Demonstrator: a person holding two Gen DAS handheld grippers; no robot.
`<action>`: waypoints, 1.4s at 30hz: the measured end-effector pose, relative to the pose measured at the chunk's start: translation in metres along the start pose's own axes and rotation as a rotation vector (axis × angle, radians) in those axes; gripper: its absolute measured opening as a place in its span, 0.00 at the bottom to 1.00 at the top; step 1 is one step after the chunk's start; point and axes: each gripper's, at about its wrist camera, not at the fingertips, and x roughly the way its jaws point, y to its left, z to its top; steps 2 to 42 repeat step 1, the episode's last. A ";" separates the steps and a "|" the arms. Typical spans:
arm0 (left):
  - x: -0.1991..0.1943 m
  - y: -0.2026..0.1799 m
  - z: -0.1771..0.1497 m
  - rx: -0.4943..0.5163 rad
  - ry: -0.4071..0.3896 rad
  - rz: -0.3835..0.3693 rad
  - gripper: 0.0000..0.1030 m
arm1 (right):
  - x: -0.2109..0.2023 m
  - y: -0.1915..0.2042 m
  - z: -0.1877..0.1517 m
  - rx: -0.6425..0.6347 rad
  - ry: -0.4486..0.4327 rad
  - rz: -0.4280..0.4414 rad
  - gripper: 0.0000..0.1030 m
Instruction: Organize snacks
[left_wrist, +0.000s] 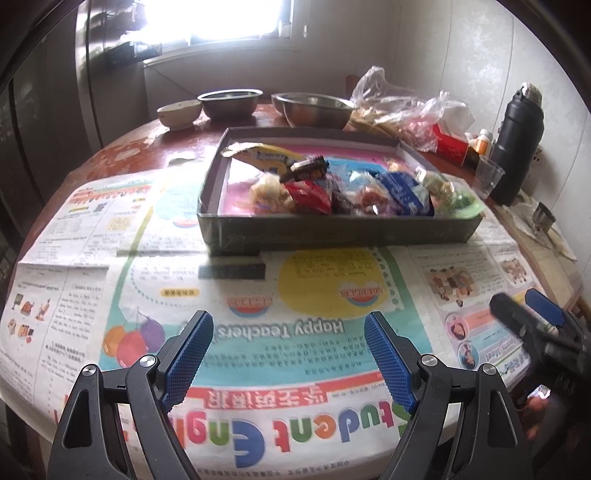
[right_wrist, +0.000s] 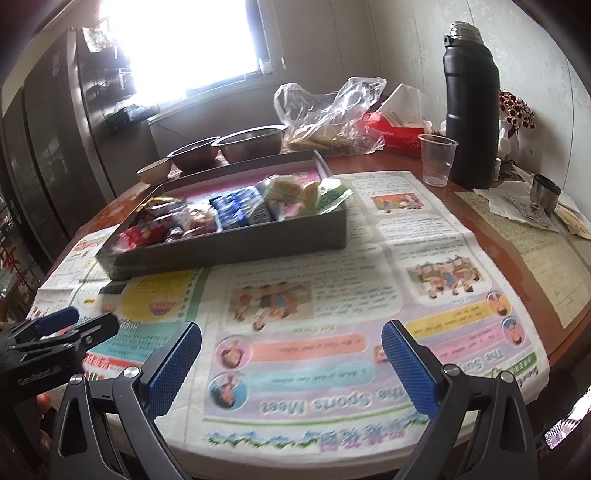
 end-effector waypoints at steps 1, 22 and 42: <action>-0.002 0.004 0.003 -0.008 -0.010 0.003 0.83 | 0.001 -0.005 0.004 0.012 -0.001 0.003 0.96; -0.002 0.004 0.003 -0.008 -0.010 0.003 0.83 | 0.001 -0.005 0.004 0.012 -0.001 0.003 0.96; -0.002 0.004 0.003 -0.008 -0.010 0.003 0.83 | 0.001 -0.005 0.004 0.012 -0.001 0.003 0.96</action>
